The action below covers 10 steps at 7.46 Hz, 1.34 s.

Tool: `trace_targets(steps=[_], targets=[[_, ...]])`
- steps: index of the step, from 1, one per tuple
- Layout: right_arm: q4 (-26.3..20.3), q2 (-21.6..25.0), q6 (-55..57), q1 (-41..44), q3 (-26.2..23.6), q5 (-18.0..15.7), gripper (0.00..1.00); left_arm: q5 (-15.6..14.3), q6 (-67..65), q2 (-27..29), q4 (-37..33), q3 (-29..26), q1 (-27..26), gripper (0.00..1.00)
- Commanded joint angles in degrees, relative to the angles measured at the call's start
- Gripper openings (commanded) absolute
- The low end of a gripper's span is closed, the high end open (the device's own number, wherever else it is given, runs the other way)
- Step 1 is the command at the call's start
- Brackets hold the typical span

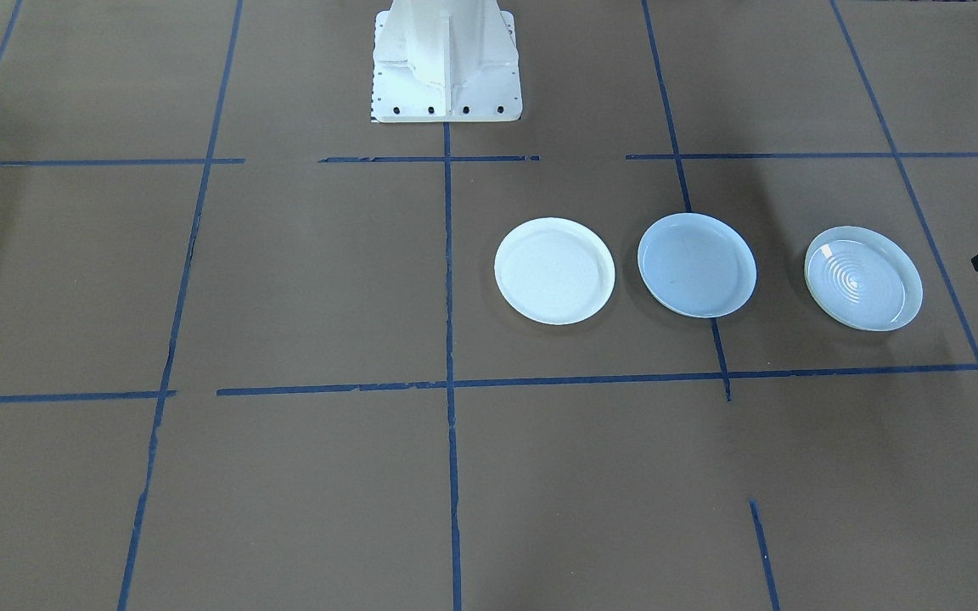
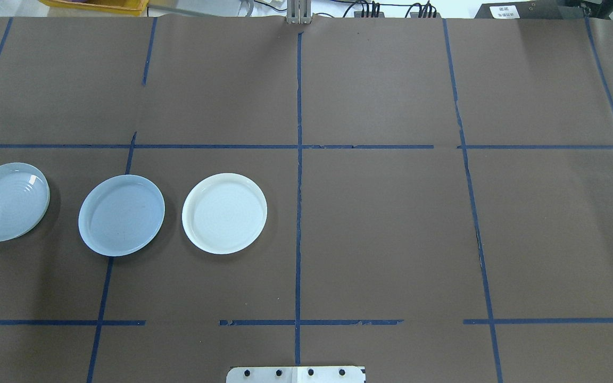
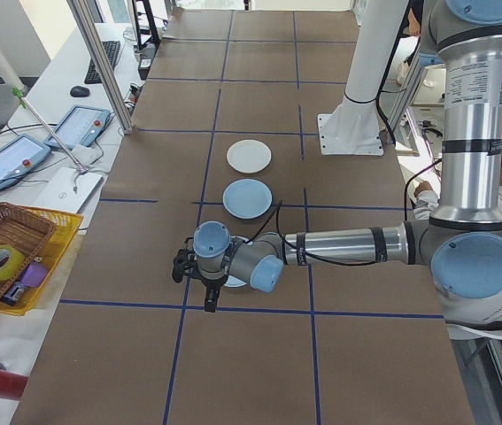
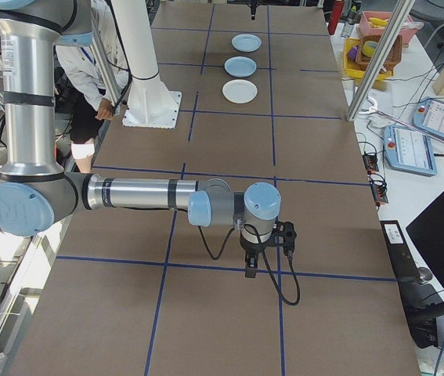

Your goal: Stack plate in center

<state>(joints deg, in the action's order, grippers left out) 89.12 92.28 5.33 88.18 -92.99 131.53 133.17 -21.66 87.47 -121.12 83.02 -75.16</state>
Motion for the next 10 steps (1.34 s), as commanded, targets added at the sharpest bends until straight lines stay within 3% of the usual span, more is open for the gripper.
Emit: trace_targets(steps=[1,5,8,9,10], targets=[[0.00,0.00,0.03,-0.03,0.00,-0.05,1.00,0.07,-4.61,0.51,-2.02,-0.84,4.39,1.00],[0.00,0.00,0.03,-0.03,0.00,0.04,1.00,2.53,-5.32,0.60,-1.93,-2.86,8.62,0.99],[0.00,0.00,0.03,-0.03,0.00,0.04,1.00,2.62,-5.41,0.60,-1.84,-3.74,8.98,0.67],[0.00,0.00,0.03,-0.03,0.00,0.04,1.00,3.05,-5.32,0.60,-1.84,-3.83,8.98,0.49],[0.00,0.00,-0.06,-0.03,0.00,0.04,1.00,5.50,-5.32,1.21,-1.84,-5.05,8.98,0.35]])
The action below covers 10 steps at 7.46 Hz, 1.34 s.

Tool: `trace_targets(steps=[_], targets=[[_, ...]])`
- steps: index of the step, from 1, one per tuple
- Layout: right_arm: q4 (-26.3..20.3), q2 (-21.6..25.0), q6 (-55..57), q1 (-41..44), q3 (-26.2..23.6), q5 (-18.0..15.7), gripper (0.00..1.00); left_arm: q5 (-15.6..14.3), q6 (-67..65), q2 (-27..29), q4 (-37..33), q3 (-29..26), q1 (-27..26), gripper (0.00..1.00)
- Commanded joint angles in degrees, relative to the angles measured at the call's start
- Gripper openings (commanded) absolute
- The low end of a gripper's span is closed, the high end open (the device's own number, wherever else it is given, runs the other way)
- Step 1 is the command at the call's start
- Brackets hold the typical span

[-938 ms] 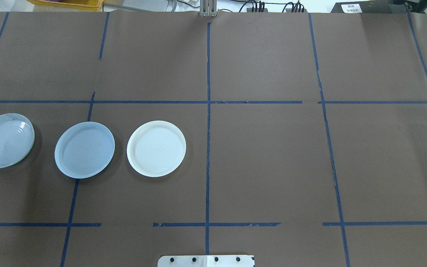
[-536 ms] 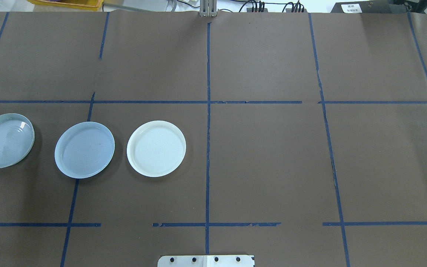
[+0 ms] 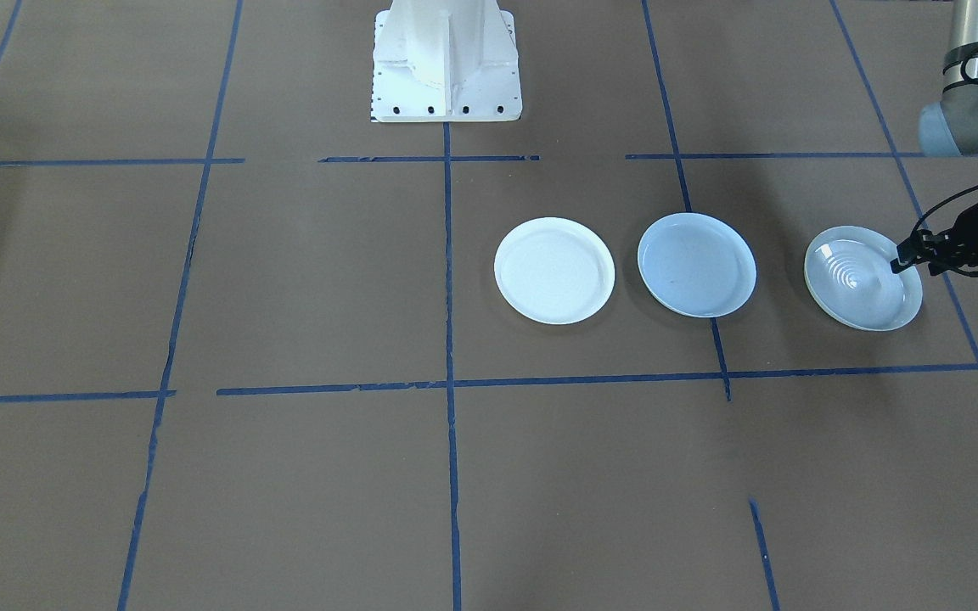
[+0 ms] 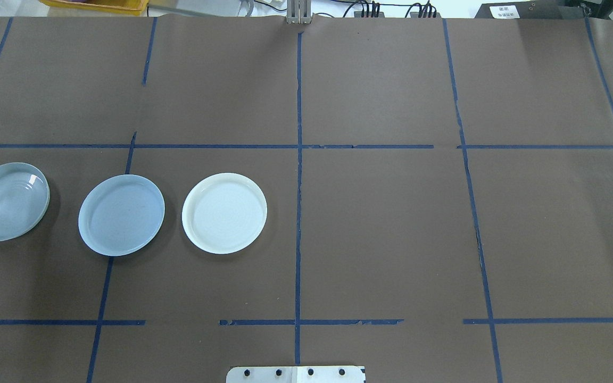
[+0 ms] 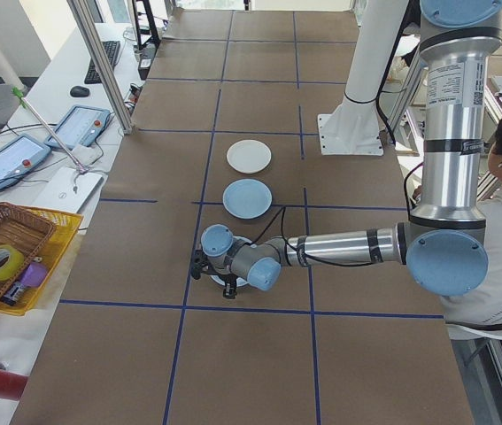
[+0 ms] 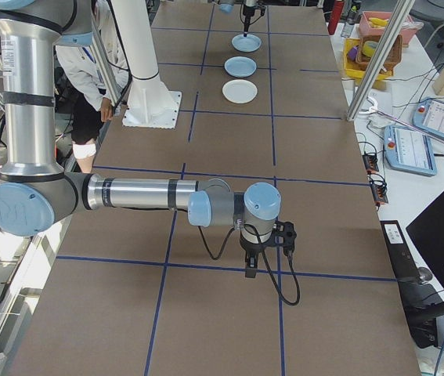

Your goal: Stack plate in center

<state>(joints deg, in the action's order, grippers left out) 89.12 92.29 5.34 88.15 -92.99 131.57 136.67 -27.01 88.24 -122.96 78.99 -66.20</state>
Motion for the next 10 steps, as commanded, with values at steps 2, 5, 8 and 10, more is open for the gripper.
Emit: trace_targets(steps=[2,5,8,10], targets=[[0.00,0.00,0.02,0.00,0.00,-0.09,1.00,2.46,0.03,2.20,0.18,-3.57,0.11,0.33],[0.00,0.00,0.02,0.00,0.00,-0.09,1.00,6.21,0.20,2.21,0.70,-3.50,0.11,0.00],[0.00,0.00,-0.07,0.00,0.00,-0.09,1.00,7.91,0.47,2.47,0.62,-2.01,-2.77,0.00],[0.00,0.00,0.02,0.00,0.00,0.00,1.00,14.63,0.38,2.38,0.62,1.24,-8.13,0.00]])
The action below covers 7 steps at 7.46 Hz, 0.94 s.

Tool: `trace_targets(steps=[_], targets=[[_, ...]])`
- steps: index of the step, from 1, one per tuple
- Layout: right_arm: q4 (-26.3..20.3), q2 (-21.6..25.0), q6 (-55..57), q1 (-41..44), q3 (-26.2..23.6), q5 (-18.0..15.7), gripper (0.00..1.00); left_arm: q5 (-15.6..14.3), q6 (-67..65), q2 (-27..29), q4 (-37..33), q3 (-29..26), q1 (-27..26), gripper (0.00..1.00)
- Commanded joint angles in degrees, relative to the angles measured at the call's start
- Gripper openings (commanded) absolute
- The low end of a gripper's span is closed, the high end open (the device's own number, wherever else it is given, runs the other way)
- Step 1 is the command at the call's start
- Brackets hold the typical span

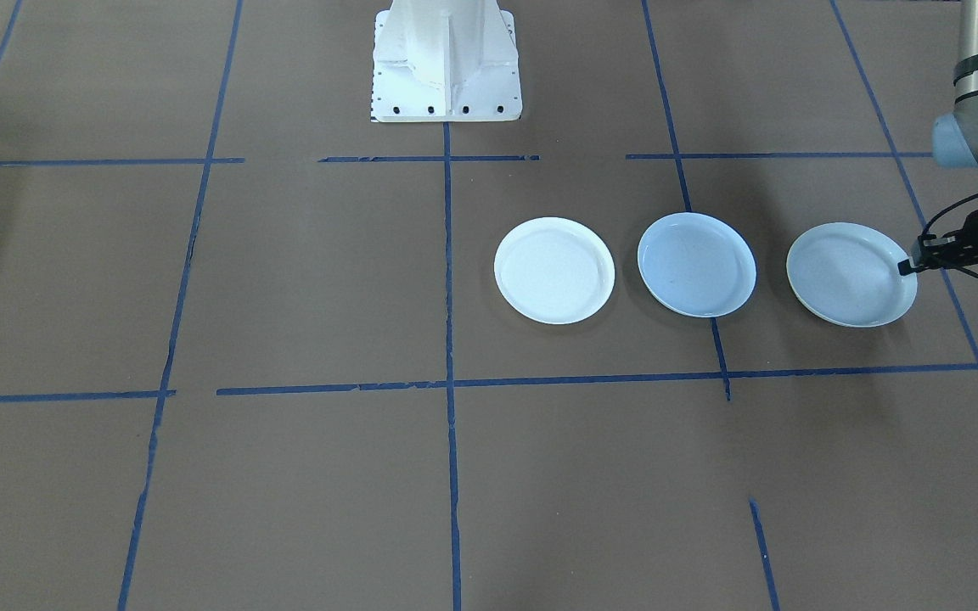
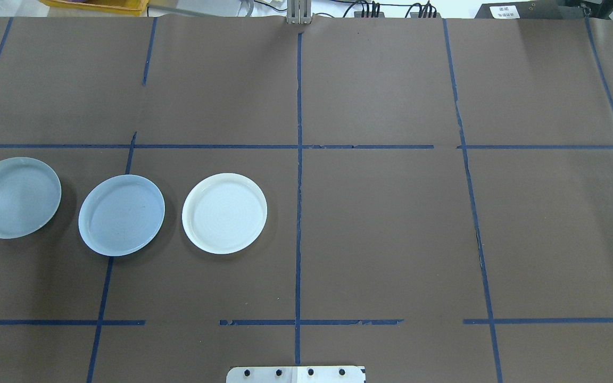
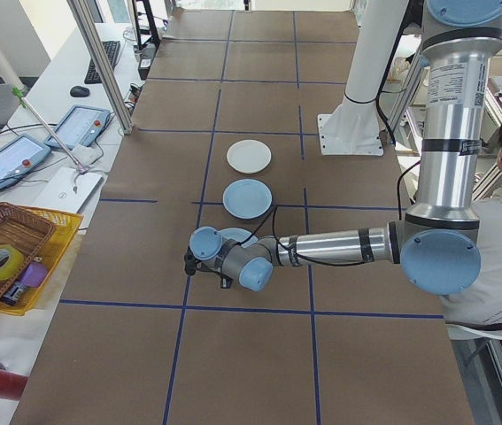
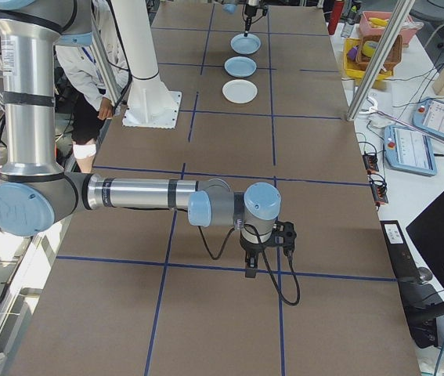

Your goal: Stack plate in center

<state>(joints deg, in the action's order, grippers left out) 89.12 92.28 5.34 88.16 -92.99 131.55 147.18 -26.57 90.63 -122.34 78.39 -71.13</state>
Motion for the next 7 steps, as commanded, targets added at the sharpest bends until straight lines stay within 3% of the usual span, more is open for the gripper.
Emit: trace_targets(steps=[1,2,3,5,7], targets=[[0.00,0.00,0.02,0.00,0.00,0.02,1.00,4.43,-1.02,0.07,0.52,4.03,-3.75,0.00],[0.00,0.00,0.02,0.00,0.00,-0.06,1.00,2.86,-8.86,1.29,1.31,6.49,-3.58,0.00],[0.00,0.00,0.02,0.00,0.00,-0.06,1.00,-2.02,-17.29,3.22,1.23,8.60,-1.75,0.00],[0.00,0.00,-0.07,0.00,0.00,-0.06,1.00,-2.69,-25.43,3.41,0.88,11.25,7.29,0.00],[0.00,0.00,0.02,0.00,0.00,0.02,1.00,-2.69,-25.64,3.15,0.88,12.22,10.74,0.00]])
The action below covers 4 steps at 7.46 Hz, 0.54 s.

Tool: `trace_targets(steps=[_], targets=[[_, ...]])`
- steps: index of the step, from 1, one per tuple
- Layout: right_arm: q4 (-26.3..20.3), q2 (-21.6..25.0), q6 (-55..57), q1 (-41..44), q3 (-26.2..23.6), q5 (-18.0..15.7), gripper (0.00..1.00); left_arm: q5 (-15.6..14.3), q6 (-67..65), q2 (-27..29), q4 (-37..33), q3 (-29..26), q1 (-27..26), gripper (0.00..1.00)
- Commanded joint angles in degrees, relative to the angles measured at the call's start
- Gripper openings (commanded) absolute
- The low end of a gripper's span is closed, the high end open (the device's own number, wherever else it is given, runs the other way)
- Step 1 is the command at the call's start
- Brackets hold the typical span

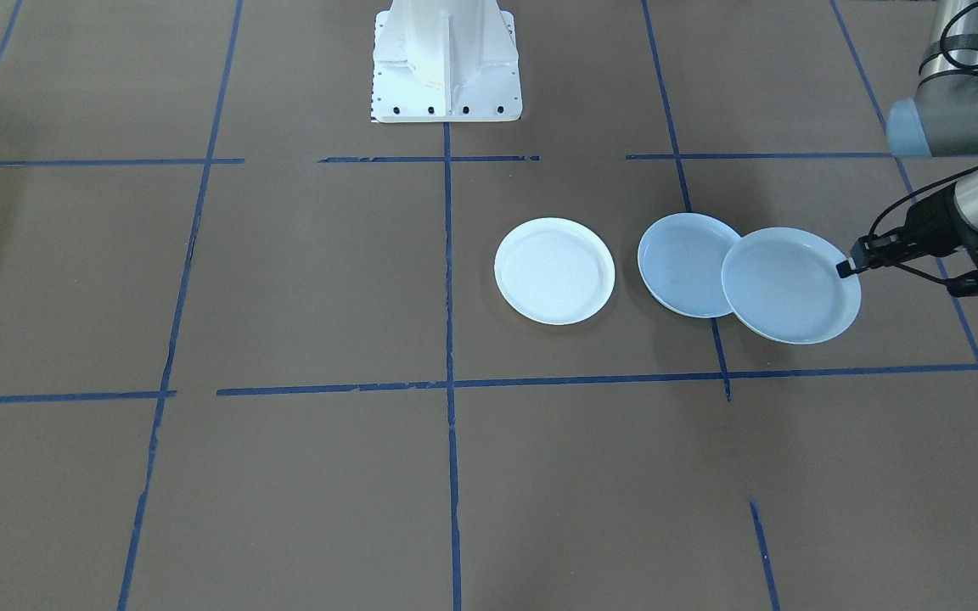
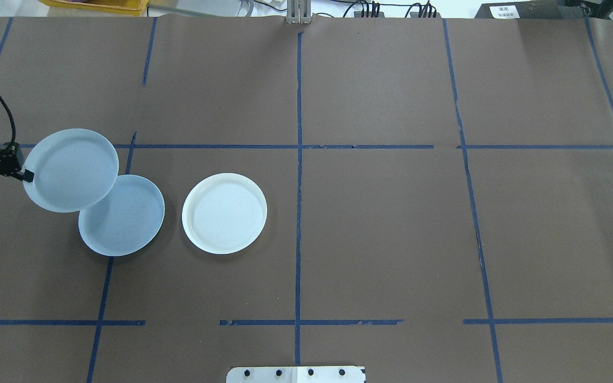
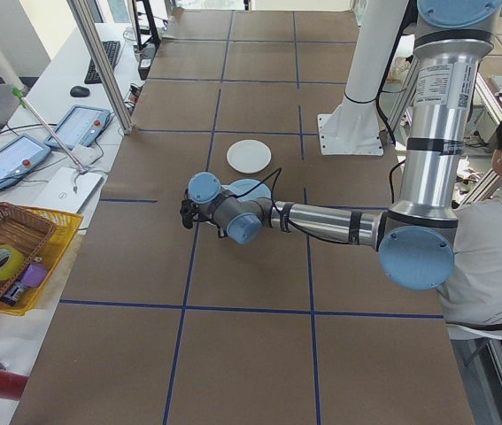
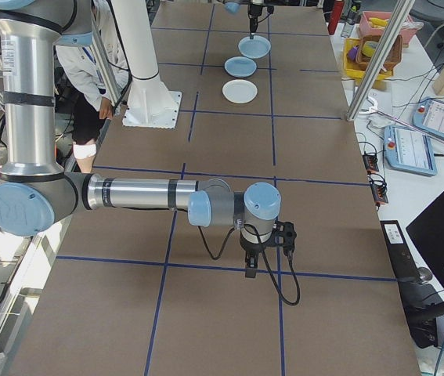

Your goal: Stack plate in center

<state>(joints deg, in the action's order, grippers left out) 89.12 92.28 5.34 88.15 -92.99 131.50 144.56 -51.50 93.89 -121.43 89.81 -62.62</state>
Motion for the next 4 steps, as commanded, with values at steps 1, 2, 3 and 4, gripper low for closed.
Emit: trace_targets(steps=[1,2,3,4], targets=[[0.00,0.00,0.02,0.00,0.00,0.07,1.00,0.02,-0.97,-0.11,-0.12,1.15,3.20,0.00],[0.00,0.00,0.02,0.00,0.00,-0.02,1.00,0.11,-1.23,-0.11,-0.03,1.68,4.86,0.00],[0.00,0.00,0.02,0.00,0.00,0.07,1.00,0.11,-1.32,-0.11,-0.03,1.69,5.92,0.00],[0.00,0.00,0.02,0.00,0.00,0.07,1.00,0.11,-2.28,-0.02,-0.12,1.69,7.07,0.00]])
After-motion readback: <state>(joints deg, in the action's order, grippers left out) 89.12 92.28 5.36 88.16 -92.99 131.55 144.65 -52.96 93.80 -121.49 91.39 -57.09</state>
